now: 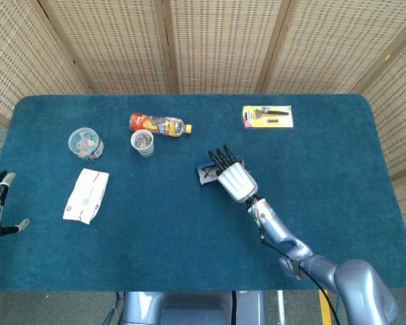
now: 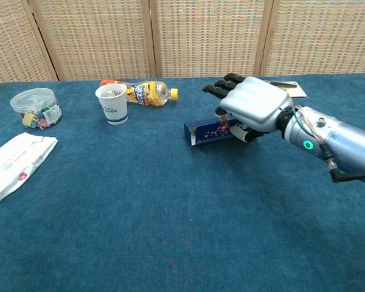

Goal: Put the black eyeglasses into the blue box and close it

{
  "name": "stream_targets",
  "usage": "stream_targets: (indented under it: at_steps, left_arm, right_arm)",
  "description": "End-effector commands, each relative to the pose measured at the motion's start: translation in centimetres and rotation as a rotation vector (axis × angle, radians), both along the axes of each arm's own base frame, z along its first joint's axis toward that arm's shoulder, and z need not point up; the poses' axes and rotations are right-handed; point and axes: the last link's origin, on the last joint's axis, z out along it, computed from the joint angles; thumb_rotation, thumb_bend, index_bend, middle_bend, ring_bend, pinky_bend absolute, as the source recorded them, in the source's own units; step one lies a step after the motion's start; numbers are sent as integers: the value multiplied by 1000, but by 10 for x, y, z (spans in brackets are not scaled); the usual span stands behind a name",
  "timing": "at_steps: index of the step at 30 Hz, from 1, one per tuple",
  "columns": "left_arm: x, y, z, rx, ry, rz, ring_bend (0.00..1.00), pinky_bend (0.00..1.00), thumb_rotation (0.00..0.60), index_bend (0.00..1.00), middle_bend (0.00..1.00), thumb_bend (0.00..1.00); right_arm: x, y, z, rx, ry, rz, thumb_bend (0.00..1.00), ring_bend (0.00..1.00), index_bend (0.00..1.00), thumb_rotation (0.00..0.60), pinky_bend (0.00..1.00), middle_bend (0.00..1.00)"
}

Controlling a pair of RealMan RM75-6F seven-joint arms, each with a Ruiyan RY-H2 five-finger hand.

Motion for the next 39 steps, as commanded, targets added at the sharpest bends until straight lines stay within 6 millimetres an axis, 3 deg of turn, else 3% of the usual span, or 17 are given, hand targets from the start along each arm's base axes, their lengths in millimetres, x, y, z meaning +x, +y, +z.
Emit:
stream_targets:
  at_steps: [1, 10, 20, 33, 35, 39]
  left_arm:
    - [0, 0, 0, -1, 1, 1, 0, 0, 600, 0, 0, 0]
    - [0, 1, -1, -4, 4, 4, 0, 0, 600, 0, 0, 0]
    - [0, 1, -2, -10, 8, 7, 0, 0, 600, 0, 0, 0]
    - [-1, 2, -2, -11, 5, 14, 0, 0, 600, 0, 0, 0]
    - [-1, 2, -1, -10, 4, 14, 0, 0, 600, 0, 0, 0]
    - [-1, 2, 0, -6, 1, 13, 0, 0, 600, 0, 0, 0]
  right_arm:
    - [-18, 26, 21, 38, 75, 67, 569, 0, 689, 600, 52, 34]
    - [-24, 50, 40, 91, 163, 110, 569, 0, 689, 600, 52, 34]
    - [-7, 20, 35, 84, 242, 123, 570, 0, 689, 600, 52, 34]
    - [6, 11, 12, 87, 294, 130, 551, 0, 687, 600, 52, 34]
    - [6, 10, 11, 82, 296, 129, 468, 0, 613, 600, 52, 28]
    - [5, 9, 11, 76, 288, 109, 194, 0, 221, 600, 52, 0]
